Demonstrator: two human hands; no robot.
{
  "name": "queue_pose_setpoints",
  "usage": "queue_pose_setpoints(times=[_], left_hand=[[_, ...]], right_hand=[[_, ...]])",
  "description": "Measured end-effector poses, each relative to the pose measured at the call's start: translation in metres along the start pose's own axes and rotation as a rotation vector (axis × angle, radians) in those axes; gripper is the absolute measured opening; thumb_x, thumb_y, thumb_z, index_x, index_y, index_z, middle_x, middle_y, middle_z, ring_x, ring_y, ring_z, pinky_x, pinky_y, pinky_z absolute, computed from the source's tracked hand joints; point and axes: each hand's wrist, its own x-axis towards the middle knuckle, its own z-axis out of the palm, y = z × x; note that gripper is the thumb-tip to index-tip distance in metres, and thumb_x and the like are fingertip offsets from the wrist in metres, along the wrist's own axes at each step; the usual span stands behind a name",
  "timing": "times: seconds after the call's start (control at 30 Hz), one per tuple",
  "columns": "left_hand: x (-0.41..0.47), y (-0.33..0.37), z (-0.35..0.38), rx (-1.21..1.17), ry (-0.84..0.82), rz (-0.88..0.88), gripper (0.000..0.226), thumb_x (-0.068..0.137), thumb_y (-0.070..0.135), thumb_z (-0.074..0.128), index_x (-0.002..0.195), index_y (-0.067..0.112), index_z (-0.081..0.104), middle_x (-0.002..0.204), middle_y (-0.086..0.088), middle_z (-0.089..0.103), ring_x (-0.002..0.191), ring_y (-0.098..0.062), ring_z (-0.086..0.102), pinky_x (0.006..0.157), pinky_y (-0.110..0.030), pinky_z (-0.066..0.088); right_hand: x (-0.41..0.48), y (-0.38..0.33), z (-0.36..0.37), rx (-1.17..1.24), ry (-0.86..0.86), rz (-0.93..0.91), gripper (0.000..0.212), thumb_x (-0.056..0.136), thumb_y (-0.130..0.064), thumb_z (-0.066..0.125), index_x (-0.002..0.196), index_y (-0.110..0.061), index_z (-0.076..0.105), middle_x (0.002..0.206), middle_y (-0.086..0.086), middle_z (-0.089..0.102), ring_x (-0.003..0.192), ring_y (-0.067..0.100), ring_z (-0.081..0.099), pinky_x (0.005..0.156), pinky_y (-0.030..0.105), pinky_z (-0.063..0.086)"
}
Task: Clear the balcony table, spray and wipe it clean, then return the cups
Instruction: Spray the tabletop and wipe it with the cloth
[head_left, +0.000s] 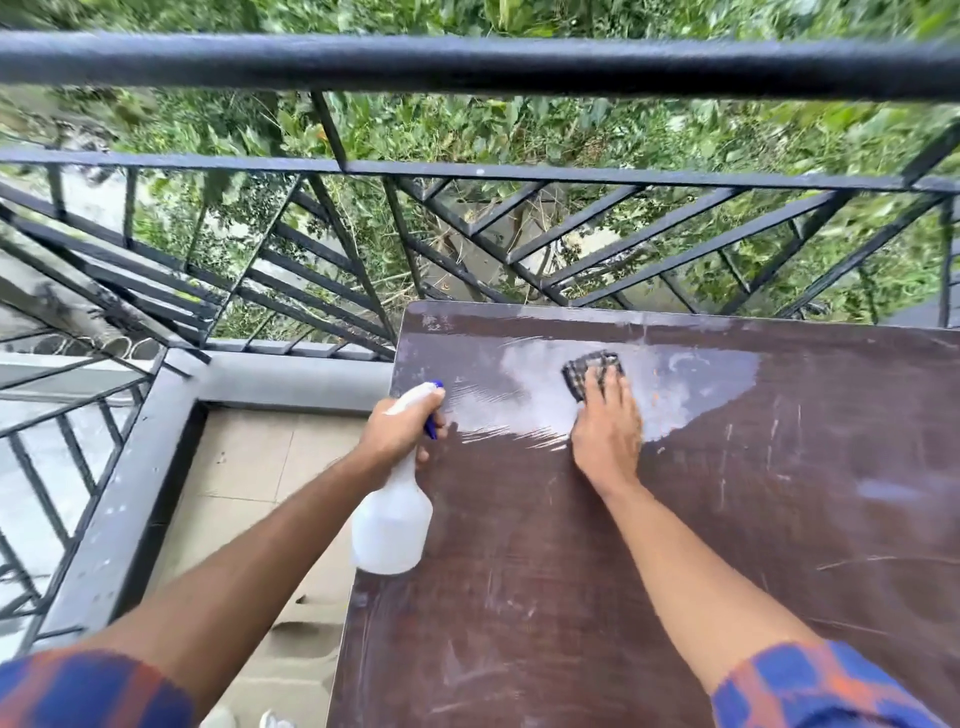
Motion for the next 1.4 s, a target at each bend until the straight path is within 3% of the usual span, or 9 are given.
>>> queue_pose_setpoints(times=[0.17, 0.27, 0.4, 0.57, 0.67, 0.8, 1.03, 1.3, 1.4], left_hand=[[-0.005, -0.003, 0.009, 0.026, -0.004, 0.01, 0.023, 0.103, 0.032, 0.059, 0.091, 0.016, 0.07, 0.072, -0.002, 0.068, 0.081, -0.025, 0.064, 0.041, -0.024, 0.043], [-0.006, -0.006, 0.013, 0.014, -0.005, 0.009, 0.019, 0.102, 0.032, 0.06, 0.092, 0.02, 0.071, 0.074, -0.002, 0.068, 0.082, -0.024, 0.065, 0.041, -0.023, 0.043], [-0.01, -0.006, 0.024, 0.042, -0.03, 0.021, 0.024, 0.102, 0.031, 0.059, 0.087, 0.015, 0.069, 0.076, -0.007, 0.067, 0.079, -0.022, 0.06, 0.041, -0.024, 0.042], [-0.014, -0.004, 0.041, 0.062, -0.067, 0.033, 0.03, 0.103, 0.032, 0.057, 0.084, 0.012, 0.067, 0.072, -0.007, 0.067, 0.072, -0.02, 0.056, 0.041, -0.025, 0.043], [-0.013, -0.007, 0.049, 0.031, -0.079, 0.017, 0.027, 0.102, 0.033, 0.059, 0.086, 0.015, 0.069, 0.073, -0.006, 0.068, 0.079, -0.022, 0.06, 0.041, -0.025, 0.043], [-0.014, -0.008, 0.051, 0.06, -0.109, 0.025, 0.033, 0.09, 0.047, 0.061, 0.08, 0.018, 0.072, 0.073, -0.006, 0.071, 0.076, -0.026, 0.06, 0.046, -0.027, 0.044], [-0.02, -0.016, 0.026, 0.027, -0.048, 0.04, 0.028, 0.104, 0.032, 0.057, 0.085, 0.014, 0.067, 0.076, -0.006, 0.067, 0.081, -0.026, 0.061, 0.04, -0.025, 0.042], [-0.023, -0.046, -0.044, -0.009, 0.004, 0.016, 0.032, 0.106, 0.033, 0.052, 0.083, 0.015, 0.065, 0.081, -0.013, 0.065, 0.055, -0.015, 0.054, 0.041, -0.025, 0.041], [-0.02, -0.058, -0.066, -0.045, 0.025, -0.034, 0.031, 0.102, 0.04, 0.056, 0.082, 0.017, 0.065, 0.073, -0.005, 0.067, 0.067, -0.027, 0.052, 0.04, -0.024, 0.039]], right_hand=[[-0.054, -0.066, 0.01, 0.378, -0.205, -0.14, 0.053, 0.096, -0.01, 0.051, 0.149, -0.016, 0.048, 0.155, 0.008, 0.045, 0.141, 0.028, 0.042, 0.117, 0.04, 0.033], [-0.05, -0.079, -0.018, 1.085, -0.456, 0.242, 0.037, 0.103, -0.004, 0.044, 0.138, -0.007, 0.056, 0.126, 0.011, 0.063, 0.109, 0.023, 0.059, 0.094, 0.027, 0.047], [-0.03, -0.046, -0.036, 1.532, -0.48, 0.49, 0.033, 0.102, 0.001, 0.041, 0.131, -0.005, 0.056, 0.12, 0.017, 0.066, 0.103, 0.028, 0.063, 0.103, 0.052, 0.046], [-0.001, 0.009, -0.061, 0.904, -0.325, 0.343, 0.04, 0.104, -0.012, 0.048, 0.143, -0.007, 0.053, 0.144, 0.009, 0.056, 0.125, 0.013, 0.052, 0.106, 0.023, 0.034], [0.004, 0.039, -0.061, 0.451, -0.091, 0.262, 0.038, 0.099, -0.03, 0.047, 0.132, -0.024, 0.065, 0.133, 0.003, 0.066, 0.123, 0.026, 0.06, 0.102, 0.033, 0.045], [-0.008, 0.054, -0.059, 0.338, 0.096, 0.149, 0.035, 0.096, -0.021, 0.055, 0.129, -0.018, 0.064, 0.129, 0.006, 0.066, 0.12, 0.029, 0.055, 0.104, 0.038, 0.042], [-0.023, 0.033, -0.016, 0.026, -0.112, -0.063, 0.068, 0.093, -0.049, 0.055, 0.154, -0.035, 0.032, 0.168, 0.004, 0.017, 0.154, 0.026, 0.013, 0.122, 0.051, 0.015], [-0.073, -0.054, 0.02, 0.05, 0.062, 0.256, 0.06, 0.093, -0.033, 0.061, 0.15, -0.027, 0.041, 0.165, 0.006, 0.026, 0.148, 0.031, 0.027, 0.116, 0.053, 0.027], [-0.109, -0.106, 0.035, 0.08, 0.014, 0.198, 0.062, 0.091, -0.039, 0.061, 0.149, -0.029, 0.042, 0.164, 0.006, 0.027, 0.145, 0.031, 0.032, 0.11, 0.052, 0.032]])
